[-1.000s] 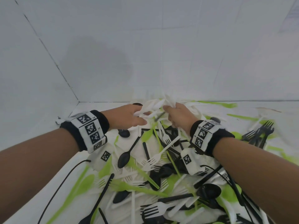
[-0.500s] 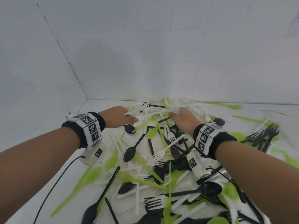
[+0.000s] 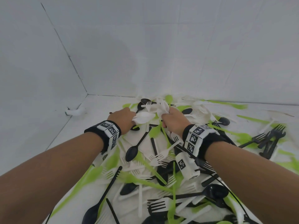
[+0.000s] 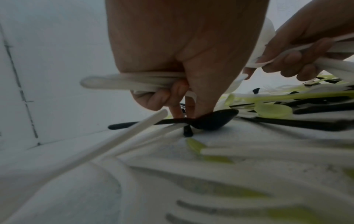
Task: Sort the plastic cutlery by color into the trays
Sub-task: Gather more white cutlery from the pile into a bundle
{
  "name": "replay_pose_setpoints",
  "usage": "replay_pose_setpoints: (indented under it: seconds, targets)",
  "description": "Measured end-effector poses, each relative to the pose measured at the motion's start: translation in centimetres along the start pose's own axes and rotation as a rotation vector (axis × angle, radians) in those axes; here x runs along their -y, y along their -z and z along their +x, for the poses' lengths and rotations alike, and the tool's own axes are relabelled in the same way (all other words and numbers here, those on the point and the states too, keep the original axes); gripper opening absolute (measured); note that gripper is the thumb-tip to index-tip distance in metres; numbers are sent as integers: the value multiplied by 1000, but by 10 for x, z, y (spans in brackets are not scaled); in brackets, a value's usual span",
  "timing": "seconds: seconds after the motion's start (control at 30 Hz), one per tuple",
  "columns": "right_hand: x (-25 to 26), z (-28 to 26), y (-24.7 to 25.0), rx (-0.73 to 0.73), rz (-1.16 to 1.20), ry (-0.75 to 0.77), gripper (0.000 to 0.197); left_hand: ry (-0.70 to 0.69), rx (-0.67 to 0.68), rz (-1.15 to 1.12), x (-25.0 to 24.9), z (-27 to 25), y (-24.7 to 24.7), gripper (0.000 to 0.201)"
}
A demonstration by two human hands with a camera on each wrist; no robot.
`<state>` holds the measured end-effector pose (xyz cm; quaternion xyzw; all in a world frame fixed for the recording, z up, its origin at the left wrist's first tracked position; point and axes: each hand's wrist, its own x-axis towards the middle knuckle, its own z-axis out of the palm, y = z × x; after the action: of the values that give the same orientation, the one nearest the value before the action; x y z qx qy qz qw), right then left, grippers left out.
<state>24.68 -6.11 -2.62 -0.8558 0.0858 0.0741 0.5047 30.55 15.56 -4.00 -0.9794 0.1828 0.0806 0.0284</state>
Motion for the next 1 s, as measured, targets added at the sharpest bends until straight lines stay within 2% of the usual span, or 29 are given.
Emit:
replay_pose_setpoints:
  seconds: [0.1, 0.17, 0.3, 0.43, 0.47, 0.53, 0.57, 0.7, 0.8, 1.0]
  targets:
    - [-2, -1, 6, -48, 26, 16, 13, -19, 21, -31, -2, 0, 0, 18]
    - [-4, -2, 10, -91, 42, 12, 14, -22, 8, -99, -3, -3, 4, 22]
    - [-8, -4, 17, -190, 129, -4, 23, -10, -84, -331, -7, -20, 21, 32]
    - [-2, -11, 23, -254, 324, -26, 26, -12, -126, -621, -20, -39, 47, 28]
    - [0, -14, 23, -236, 399, -34, 33, -9, -113, -692, -24, -44, 53, 29]
    - [6, -22, 22, -199, 532, -48, 64, -7, -90, -867, -38, -53, 62, 28]
    - [9, -27, 21, -184, 564, -44, 73, -7, -82, -960, -47, -58, 65, 25]
    - [16, -53, 15, -114, 616, 11, 43, 35, -47, -1187, -86, -75, 70, 21]
    - [9, -68, 17, -142, 608, 34, 34, 3, -20, -1261, -107, -85, 63, 25]
    - [-26, -92, 43, -161, 713, -47, 29, 51, 115, -1409, -142, -100, 46, 27]
